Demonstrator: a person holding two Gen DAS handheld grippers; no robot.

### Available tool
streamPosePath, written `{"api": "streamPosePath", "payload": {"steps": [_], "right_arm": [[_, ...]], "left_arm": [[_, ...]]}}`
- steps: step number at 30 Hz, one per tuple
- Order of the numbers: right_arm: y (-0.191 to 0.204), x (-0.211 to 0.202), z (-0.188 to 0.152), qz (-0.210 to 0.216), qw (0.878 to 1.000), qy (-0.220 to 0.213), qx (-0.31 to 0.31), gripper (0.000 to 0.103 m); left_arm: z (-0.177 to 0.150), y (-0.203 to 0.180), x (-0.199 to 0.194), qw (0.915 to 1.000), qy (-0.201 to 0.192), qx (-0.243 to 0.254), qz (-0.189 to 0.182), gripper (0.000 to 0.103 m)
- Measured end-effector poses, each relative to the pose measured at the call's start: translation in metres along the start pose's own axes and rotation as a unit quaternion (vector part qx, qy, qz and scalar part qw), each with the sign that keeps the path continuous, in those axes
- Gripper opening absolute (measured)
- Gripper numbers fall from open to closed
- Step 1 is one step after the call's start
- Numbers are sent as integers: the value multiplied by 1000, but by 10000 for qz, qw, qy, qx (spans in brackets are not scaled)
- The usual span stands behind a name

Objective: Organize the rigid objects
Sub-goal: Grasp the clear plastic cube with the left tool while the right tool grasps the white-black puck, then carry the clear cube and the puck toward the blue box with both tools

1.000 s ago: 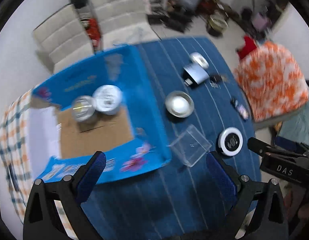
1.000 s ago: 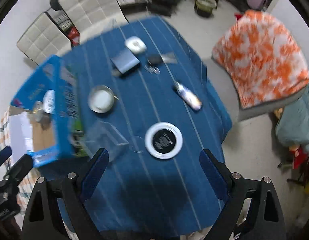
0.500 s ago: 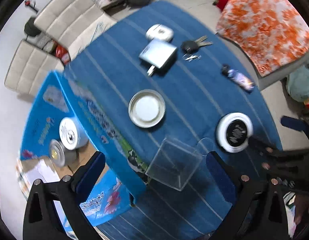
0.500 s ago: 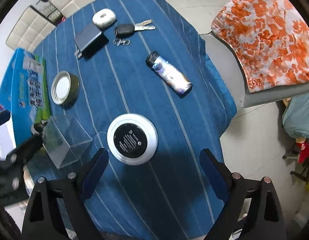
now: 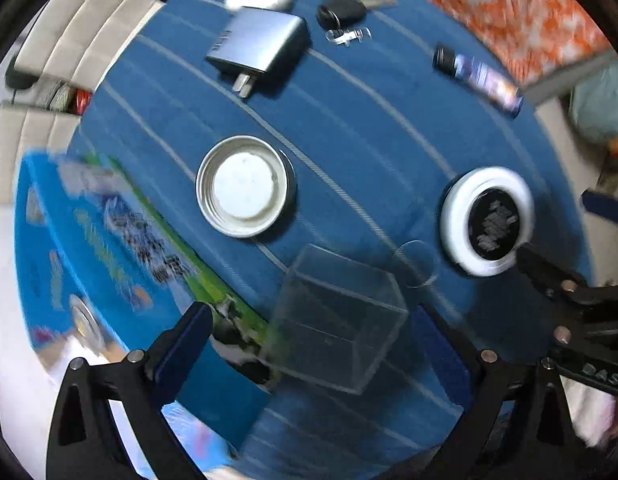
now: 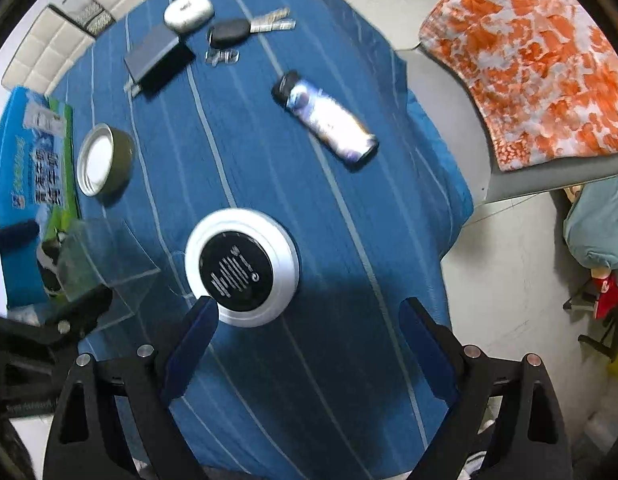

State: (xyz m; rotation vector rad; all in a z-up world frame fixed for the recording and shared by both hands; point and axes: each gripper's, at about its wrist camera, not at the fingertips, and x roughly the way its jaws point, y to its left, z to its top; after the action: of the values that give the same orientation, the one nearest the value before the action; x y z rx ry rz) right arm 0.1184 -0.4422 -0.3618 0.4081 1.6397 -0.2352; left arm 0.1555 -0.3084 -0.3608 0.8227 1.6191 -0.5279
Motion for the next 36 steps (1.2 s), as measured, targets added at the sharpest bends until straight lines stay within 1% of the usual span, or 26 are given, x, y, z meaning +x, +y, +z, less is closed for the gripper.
{"api": "streamPosePath", "payload": {"steps": [2,5,6,7,9,10,11,12,13,14,17,19,20,23,26,27,29,32,33,34,36], "right_arm": [[1,7,0,0,9999,79,-73,94],[7,14,-1,-20,9997,130,-229,94],[10,16,-1,-35,9995,136,-287,94],[13,18,-3,-25,9994,132,-327,94],[17,20,-4,-44,9992,130,-368,94],[18,21,-4,-9,9992,134,-381,94],[19,22,-4,5,9992,141,-382,94],[20,23,-4,6,9992,140,-381,94],[21,24,-3,12,9992,113,-385,94],[22,24,-2,41,9992,99,-393,94],[23,26,2,129,9992,-15,-368,94],[28,26,5,70,9989,-127,-437,94],[29,27,6,70,9988,-162,-461,94],[30,28,13,164,9985,-278,-445,94],[33,32,18,219,9985,-231,-450,94],[35,32,19,131,9987,-192,-463,94],[36,30,19,-69,9987,-208,-456,94],[34,27,16,-326,9987,-142,-372,94],[35,27,15,-307,9988,-134,-358,94],[39,28,14,-132,9990,-109,-421,94],[40,33,14,74,9990,-60,-426,88]], "left_arm": [[7,-3,11,9996,228,187,26,102],[12,-18,30,9958,532,591,456,103],[13,-25,35,9938,595,780,521,102],[13,-30,40,9931,687,871,391,101],[12,-37,56,9903,948,961,315,101],[10,-40,61,9896,985,1003,296,86],[9,-42,65,9894,1006,1021,247,76],[7,-41,66,9905,982,948,137,71],[6,-40,66,9910,1014,874,-15,63],[5,-40,64,9911,1028,841,-82,63],[2,-40,60,9930,832,812,205,63],[0,-39,59,9939,771,736,291,63],[0,-38,60,9942,779,680,294,63],[0,-33,61,9953,796,529,137,63],[-4,-34,60,9957,763,511,141,63],[-7,-32,59,9957,761,512,147,63],[0,-29,57,9959,757,485,139,63],[-5,-32,56,9959,763,460,134,63],[-5,-33,56,9959,763,460,131,63],[-5,-34,56,9959,764,464,132,63],[-2,-29,53,9960,754,467,97,63]]}}
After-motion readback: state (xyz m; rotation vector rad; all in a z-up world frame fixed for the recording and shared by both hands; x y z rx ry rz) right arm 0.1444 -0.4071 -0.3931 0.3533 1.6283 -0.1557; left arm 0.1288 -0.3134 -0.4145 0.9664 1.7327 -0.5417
